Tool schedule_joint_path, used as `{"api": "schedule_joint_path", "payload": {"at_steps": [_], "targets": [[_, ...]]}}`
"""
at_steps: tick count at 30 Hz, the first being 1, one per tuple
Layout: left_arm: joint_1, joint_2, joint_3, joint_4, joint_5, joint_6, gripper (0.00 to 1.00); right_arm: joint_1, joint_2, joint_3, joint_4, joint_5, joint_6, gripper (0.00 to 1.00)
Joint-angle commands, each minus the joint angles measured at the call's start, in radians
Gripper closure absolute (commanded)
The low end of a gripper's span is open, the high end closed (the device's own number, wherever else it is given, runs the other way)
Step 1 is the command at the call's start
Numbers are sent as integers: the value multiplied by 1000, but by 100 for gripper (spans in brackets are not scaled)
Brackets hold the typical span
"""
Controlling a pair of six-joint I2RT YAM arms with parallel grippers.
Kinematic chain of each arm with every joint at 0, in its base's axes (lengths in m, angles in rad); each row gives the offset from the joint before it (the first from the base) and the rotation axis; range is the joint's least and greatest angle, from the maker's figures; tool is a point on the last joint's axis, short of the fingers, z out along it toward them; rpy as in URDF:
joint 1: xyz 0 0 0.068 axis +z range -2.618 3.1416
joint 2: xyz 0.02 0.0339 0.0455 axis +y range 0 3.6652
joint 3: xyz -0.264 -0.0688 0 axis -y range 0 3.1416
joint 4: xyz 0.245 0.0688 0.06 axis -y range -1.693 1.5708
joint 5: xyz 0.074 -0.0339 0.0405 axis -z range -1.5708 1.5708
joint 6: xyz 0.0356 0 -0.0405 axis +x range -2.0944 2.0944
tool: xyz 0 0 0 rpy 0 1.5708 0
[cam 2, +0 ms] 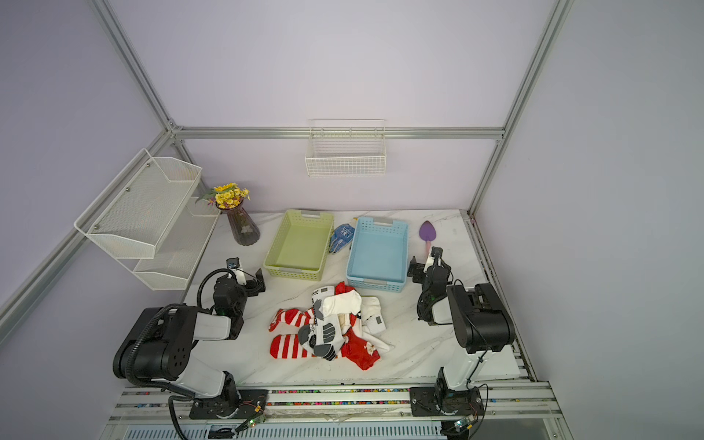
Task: Sort the socks into the basket by color
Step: Pick up the sock at the center of the board.
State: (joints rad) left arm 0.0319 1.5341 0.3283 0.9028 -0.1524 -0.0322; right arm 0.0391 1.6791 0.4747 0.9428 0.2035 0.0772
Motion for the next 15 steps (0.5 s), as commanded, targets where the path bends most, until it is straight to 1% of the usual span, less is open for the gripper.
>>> {"api": "schedule_joint_path", "payload": {"at_steps": [1, 3, 4, 6, 7, 8, 10, 11, 12, 13, 14, 15], "targets": [[-5, -109, 40, -57, -23, 8, 0, -4, -137, 93, -212, 56, 19, 3], [-7, -181, 55, -127, -67, -8, 0, -4, -204, 113, -283, 103, 37, 3], [-9, -214, 70, -185, -95, -24, 0, -4, -245, 120, -315, 151, 71, 3], [-7, -279, 119, -335, -167, -115, 0, -3, -318, 147, -429, 270, 204, 3], [-8, -304, 149, -408, -194, -162, 0, -3, -354, 168, -499, 300, 254, 3], [-8, -331, 183, -498, -213, -222, 0, -4, -381, 195, -573, 300, 269, 3], [-7, -372, 240, -647, -228, -334, 0, -3, -420, 243, -701, 249, 287, 3], [-5, -388, 282, -748, -225, -411, 0, -4, -437, 259, -744, 218, 295, 3], [-1, -395, 319, -824, -203, -454, 0, -4, -449, 272, -775, 182, 295, 3], [4, -393, 354, -867, -130, -462, 0, -4, -467, 290, -818, 129, 306, 3], [6, -382, 388, -892, -53, -443, 0, -3, -481, 307, -859, 86, 318, 3], [6, -370, 422, -921, -7, -439, 0, -4, -492, 326, -894, 46, 323, 3]]}}
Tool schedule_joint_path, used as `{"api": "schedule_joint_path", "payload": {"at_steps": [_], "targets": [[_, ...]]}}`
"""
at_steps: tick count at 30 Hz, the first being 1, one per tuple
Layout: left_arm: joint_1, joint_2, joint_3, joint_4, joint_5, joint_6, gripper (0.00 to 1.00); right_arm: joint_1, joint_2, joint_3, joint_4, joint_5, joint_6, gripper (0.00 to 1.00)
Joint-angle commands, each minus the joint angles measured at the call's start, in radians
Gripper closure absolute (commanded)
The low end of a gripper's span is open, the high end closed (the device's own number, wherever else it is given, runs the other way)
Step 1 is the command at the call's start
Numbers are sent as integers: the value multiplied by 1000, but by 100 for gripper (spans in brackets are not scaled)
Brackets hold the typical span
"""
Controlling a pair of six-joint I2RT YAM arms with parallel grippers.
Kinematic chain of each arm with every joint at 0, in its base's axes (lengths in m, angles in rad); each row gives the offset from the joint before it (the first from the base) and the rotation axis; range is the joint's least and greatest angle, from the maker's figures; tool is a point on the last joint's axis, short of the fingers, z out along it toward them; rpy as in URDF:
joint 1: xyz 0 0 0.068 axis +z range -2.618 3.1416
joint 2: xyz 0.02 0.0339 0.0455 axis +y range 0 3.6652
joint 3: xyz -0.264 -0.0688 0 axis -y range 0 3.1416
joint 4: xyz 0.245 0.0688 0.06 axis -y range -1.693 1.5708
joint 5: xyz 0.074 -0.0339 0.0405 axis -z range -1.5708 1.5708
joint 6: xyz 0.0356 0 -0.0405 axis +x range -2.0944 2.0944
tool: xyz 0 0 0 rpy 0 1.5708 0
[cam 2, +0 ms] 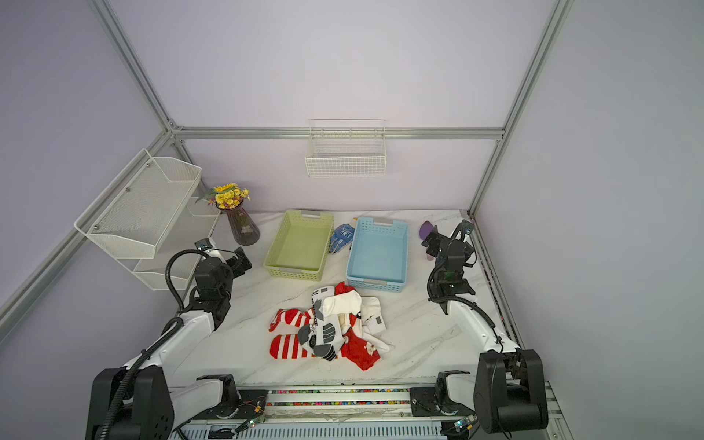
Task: Sort the socks into the basket by color
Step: Pick up the sock at the center of the board.
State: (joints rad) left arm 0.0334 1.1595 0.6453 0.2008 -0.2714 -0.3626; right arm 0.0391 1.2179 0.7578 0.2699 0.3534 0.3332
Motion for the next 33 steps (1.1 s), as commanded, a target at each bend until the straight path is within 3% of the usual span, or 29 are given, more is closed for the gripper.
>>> {"api": "schedule_joint_path", "payload": {"at_steps": [1, 8, 12, 15, 20, 30, 33], "targets": [[5, 19, 139, -244, 158, -102, 0, -4, -43, 65, -266, -140, 79, 3], [0, 44, 286, -363, 335, -121, 0, -4, -115, 122, -412, -397, 115, 3], [-25, 13, 326, -407, 362, -85, 0, 6, -109, 192, -561, -462, 119, 3], [-42, -17, 340, -432, 360, -59, 0, 58, -76, 279, -711, -444, 100, 3], [-67, -28, 365, -469, 375, -40, 0, 314, 22, 414, -944, -203, 92, 3], [-121, 11, 450, -607, 364, 17, 0, 547, 44, 436, -957, -223, 183, 3], [-127, 18, 452, -615, 340, 28, 0, 621, 89, 494, -1041, -215, 222, 10]]}}
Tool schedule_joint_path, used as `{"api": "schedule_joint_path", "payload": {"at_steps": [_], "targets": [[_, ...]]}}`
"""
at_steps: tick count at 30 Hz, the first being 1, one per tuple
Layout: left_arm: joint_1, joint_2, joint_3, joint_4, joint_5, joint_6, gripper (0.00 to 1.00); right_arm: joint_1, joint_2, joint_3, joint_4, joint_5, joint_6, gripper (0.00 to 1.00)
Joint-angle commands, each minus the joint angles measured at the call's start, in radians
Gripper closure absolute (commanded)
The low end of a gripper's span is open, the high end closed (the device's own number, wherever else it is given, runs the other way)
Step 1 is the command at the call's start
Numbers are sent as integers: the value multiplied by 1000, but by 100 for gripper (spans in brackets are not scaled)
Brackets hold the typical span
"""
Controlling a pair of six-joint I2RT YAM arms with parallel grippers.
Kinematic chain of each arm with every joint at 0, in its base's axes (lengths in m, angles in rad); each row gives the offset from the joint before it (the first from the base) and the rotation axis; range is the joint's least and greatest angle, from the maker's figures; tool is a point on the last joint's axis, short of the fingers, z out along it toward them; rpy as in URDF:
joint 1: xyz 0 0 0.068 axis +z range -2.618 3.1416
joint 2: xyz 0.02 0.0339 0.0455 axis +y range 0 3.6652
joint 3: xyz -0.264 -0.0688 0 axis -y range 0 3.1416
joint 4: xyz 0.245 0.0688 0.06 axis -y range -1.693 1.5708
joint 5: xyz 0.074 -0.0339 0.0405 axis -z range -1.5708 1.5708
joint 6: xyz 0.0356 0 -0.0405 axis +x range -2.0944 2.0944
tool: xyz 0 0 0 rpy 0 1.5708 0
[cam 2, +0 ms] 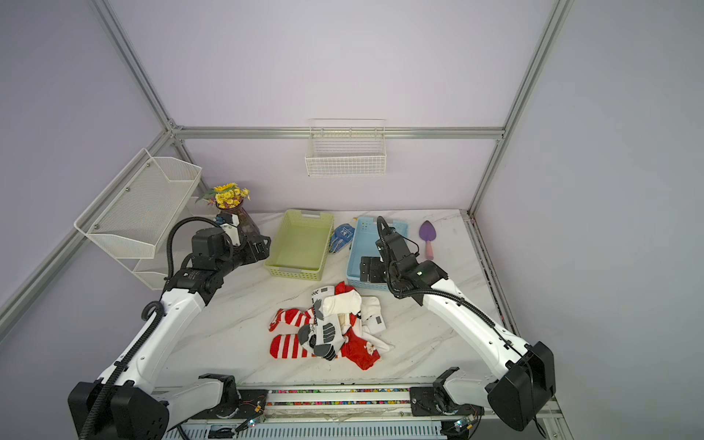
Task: Sort the socks into the basket by color
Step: Pick up the sock at the center of the board.
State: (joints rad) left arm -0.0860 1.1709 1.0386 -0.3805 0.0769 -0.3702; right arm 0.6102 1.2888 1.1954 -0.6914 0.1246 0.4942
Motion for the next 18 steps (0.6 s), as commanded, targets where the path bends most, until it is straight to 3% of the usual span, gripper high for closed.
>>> {"api": "schedule_joint_path", "payload": {"at_steps": [1, 8, 18], "targets": [[-8, 13, 60, -33, -13, 39, 0, 82, 36, 77, -106, 24, 73, 14], [-9, 45, 57, -31, -5, 62, 0, 326, 163, 146, -171, 84, 178, 42], [-10, 10, 14, 18, 70, 111, 0, 440, 382, 225, -184, 106, 225, 45]]}}
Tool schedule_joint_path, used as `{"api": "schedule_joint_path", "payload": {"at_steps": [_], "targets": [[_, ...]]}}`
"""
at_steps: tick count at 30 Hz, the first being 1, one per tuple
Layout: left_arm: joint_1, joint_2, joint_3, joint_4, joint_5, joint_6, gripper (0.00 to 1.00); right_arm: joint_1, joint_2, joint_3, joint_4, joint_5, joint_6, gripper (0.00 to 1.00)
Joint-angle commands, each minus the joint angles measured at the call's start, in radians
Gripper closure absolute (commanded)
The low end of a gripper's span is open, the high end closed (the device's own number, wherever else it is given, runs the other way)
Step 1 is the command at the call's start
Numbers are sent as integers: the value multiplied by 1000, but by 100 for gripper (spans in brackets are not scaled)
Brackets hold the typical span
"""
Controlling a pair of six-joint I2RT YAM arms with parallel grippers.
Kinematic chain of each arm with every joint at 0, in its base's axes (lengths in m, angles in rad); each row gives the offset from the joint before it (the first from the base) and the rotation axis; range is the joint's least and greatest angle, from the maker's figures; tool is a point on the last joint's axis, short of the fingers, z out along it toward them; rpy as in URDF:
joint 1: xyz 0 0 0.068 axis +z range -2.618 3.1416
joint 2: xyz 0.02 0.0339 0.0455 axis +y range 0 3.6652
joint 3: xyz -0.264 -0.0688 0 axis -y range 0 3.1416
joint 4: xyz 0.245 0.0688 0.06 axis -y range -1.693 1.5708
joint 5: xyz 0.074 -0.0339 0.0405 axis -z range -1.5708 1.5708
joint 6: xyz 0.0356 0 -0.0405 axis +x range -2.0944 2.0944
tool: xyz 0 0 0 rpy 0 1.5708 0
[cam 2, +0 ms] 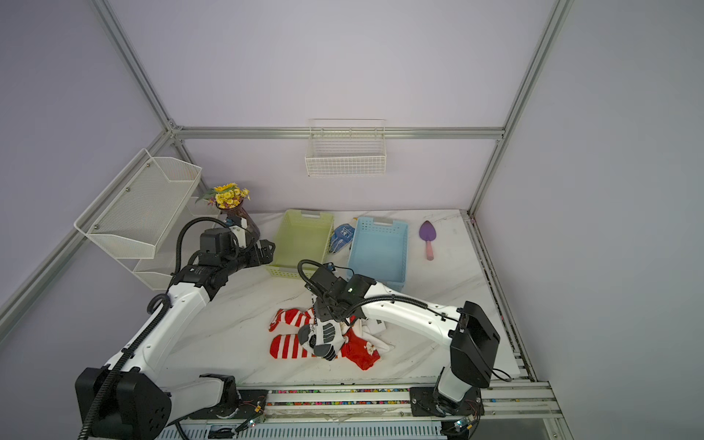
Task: Sort the socks into the basket by color
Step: Pick up the sock at the center of the board.
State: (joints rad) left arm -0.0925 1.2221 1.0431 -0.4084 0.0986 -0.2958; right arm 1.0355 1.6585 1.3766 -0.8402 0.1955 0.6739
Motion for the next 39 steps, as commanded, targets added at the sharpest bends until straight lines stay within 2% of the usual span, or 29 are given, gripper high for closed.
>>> {"api": "schedule_joint_path", "payload": {"at_steps": [1, 14, 21, 27, 34, 39], "targets": [[-4, -52, 1, 55, 63, 42, 0, 17, 25, 44, -39, 39, 51, 45], [-3, -125, -38, 104, 158, 78, 0, 16, 104, 43, -35, 97, 101, 51], [-3, -118, -38, 104, 175, 105, 0, 15, 125, 50, -5, 120, 94, 67], [-3, -119, -37, 103, 174, 110, 0, 8, 126, 49, 8, 114, 77, 87], [-4, -116, -35, 103, 189, 112, 0, 3, 78, 35, 22, 122, 70, 95], [-4, -103, -31, 104, 221, 112, 0, -14, 31, 36, 24, 115, 52, 96]]}}
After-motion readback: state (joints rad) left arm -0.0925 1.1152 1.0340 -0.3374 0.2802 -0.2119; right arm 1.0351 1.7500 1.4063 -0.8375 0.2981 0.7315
